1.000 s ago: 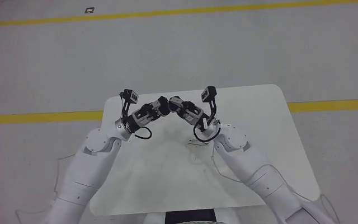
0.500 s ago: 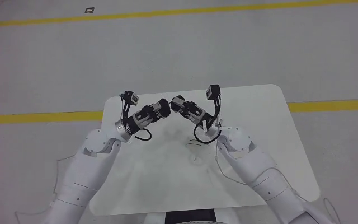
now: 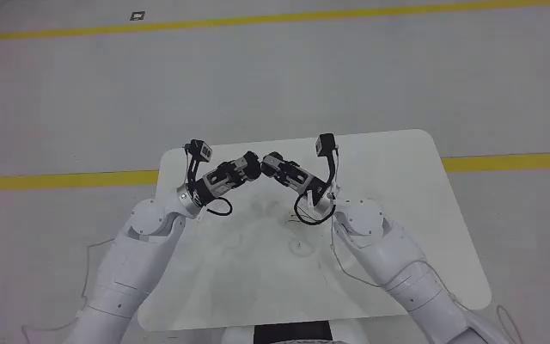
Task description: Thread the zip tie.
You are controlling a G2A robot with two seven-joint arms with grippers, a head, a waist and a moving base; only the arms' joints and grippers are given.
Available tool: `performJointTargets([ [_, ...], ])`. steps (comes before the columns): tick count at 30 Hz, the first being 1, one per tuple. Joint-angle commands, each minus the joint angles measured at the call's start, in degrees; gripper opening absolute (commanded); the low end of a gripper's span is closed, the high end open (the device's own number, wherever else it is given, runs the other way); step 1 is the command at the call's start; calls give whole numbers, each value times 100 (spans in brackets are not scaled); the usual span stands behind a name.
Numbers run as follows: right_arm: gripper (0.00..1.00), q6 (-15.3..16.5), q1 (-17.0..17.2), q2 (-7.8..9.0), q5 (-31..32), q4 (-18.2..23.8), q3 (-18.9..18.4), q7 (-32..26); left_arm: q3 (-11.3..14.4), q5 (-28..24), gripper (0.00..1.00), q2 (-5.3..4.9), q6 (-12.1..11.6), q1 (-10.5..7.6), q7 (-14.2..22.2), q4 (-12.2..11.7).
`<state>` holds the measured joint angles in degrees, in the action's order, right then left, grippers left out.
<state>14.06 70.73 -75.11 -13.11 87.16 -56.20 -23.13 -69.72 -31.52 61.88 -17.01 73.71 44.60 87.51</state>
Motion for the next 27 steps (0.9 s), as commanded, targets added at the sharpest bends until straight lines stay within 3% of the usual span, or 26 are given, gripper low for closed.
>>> performJointTargets([
  [1, 0, 7, 24, 0, 86, 42, -17, 59, 2, -1, 27, -1, 5, -8, 5, -10],
  [9, 0, 51, 57, 2, 721, 111, -29, 265, 14, 1, 26, -6, 49, -34, 53, -33],
  [27, 0, 115, 85, -61, 714, 33, -17, 335, 86, -14, 16, -9, 86, -46, 116, -60],
])
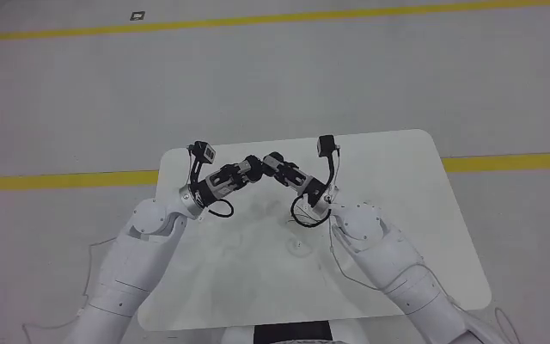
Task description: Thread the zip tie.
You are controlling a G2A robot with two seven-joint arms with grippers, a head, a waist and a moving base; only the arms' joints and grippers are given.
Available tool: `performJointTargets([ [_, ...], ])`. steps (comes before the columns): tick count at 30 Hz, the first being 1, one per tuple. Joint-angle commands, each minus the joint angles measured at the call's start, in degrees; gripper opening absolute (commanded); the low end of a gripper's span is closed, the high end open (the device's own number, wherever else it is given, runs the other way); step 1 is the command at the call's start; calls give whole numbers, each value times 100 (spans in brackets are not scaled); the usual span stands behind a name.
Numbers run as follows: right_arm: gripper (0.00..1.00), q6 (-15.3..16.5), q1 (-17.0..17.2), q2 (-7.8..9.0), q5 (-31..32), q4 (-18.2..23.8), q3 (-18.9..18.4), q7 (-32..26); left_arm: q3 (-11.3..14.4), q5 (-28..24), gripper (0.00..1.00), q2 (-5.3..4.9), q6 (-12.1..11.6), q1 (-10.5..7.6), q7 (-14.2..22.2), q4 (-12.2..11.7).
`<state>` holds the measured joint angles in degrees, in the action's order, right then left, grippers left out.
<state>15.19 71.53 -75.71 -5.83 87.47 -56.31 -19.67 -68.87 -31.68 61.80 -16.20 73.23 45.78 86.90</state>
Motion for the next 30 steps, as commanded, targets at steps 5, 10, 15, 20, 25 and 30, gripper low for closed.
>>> performJointTargets([
  [5, 0, 16, 19, -9, -25, 13, -23, -58, 6, 10, 15, -4, 9, 8, -11, -10],
  [10, 0, 34, 35, -16, -24, 31, -32, -111, 14, 9, 11, -5, 14, -1, -26, -28],
  [15, 0, 49, 46, -23, -18, 36, -42, -154, 24, 10, 0, -6, 27, -7, -30, -38],
  [20, 44, 51, 58, -27, -31, 37, -67, -179, 24, 8, 0, -10, 29, -11, -1, -48],
  [25, 100, 54, 80, -19, -45, 71, -160, -192, -15, -12, 0, -24, 26, -5, 71, -57],
  [30, 100, 96, 106, 20, -138, 103, -356, -427, -107, -30, 0, -54, 48, 54, 195, 8],
])
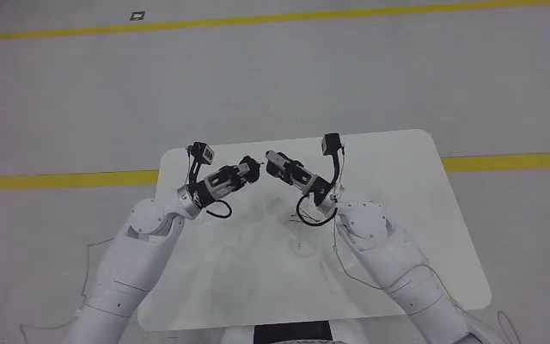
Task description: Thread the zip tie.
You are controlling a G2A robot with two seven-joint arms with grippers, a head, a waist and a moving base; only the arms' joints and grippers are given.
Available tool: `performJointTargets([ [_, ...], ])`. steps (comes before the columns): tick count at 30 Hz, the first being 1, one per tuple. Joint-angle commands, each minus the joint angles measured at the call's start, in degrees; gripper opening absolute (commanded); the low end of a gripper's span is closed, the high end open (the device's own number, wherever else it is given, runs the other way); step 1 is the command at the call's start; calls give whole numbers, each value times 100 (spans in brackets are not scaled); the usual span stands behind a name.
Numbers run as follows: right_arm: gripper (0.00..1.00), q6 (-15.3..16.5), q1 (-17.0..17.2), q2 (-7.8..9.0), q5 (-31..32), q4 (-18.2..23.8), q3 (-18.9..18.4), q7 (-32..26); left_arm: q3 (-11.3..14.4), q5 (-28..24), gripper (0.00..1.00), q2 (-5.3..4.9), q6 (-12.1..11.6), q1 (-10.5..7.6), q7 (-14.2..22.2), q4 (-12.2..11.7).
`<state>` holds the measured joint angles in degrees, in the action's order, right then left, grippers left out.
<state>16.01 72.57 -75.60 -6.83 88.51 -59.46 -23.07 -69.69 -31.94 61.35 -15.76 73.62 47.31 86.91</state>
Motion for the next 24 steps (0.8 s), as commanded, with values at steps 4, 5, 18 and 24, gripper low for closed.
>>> performJointTargets([
  [4, 100, 55, -40, 48, -318, -74, -188, -604, -145, -51, 0, -45, 23, 71, 225, 29],
  [5, 100, 43, -59, 56, -396, -108, -223, -718, -173, -76, 0, -52, 22, 85, 265, 33],
  [18, 100, 35, -71, 61, -419, -126, -246, -768, -213, -33, 0, -83, 20, 75, 537, 93],
  [24, 100, 35, -71, 61, -419, -126, -246, -768, -503, -346, 0, -150, -235, 179, 1044, -203],
])
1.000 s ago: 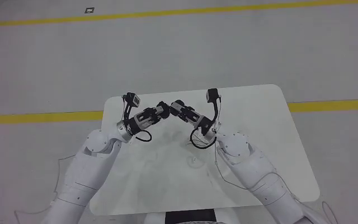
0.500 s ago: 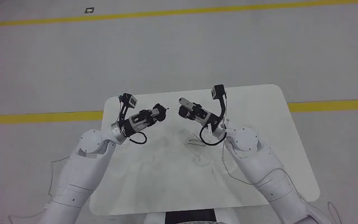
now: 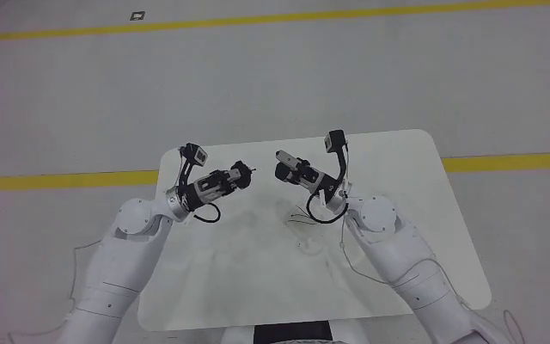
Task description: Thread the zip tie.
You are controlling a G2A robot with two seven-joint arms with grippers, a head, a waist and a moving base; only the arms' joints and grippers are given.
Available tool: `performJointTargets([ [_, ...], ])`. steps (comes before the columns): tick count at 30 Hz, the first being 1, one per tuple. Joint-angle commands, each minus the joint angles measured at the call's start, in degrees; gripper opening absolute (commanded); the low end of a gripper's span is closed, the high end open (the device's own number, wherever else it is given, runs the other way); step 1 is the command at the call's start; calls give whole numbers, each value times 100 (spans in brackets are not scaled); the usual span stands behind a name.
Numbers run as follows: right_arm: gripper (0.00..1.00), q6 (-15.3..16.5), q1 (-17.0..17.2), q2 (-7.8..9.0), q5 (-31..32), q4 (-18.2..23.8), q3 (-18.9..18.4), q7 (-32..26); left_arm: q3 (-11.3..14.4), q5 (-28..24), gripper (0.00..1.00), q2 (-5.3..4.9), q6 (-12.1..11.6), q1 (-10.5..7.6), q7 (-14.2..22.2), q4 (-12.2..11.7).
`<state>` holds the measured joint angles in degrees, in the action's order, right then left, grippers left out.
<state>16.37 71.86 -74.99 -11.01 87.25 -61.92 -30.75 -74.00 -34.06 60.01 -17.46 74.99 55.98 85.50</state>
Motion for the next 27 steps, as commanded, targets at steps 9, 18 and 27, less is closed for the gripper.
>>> performJointTargets([
  [9, 100, 0, 0, 0, 0, 0, 0, 0, -598, -1318, 0, -46, -202, 172, 1737, -529],
  [18, 100, 0, 0, 0, 0, 0, 0, 0, -582, -1318, 0, -36, -190, 187, 1521, -457],
  [27, 100, 0, 0, 0, 0, 0, 0, 0, -677, -1699, 0, -55, -148, 221, 2090, -614],
])
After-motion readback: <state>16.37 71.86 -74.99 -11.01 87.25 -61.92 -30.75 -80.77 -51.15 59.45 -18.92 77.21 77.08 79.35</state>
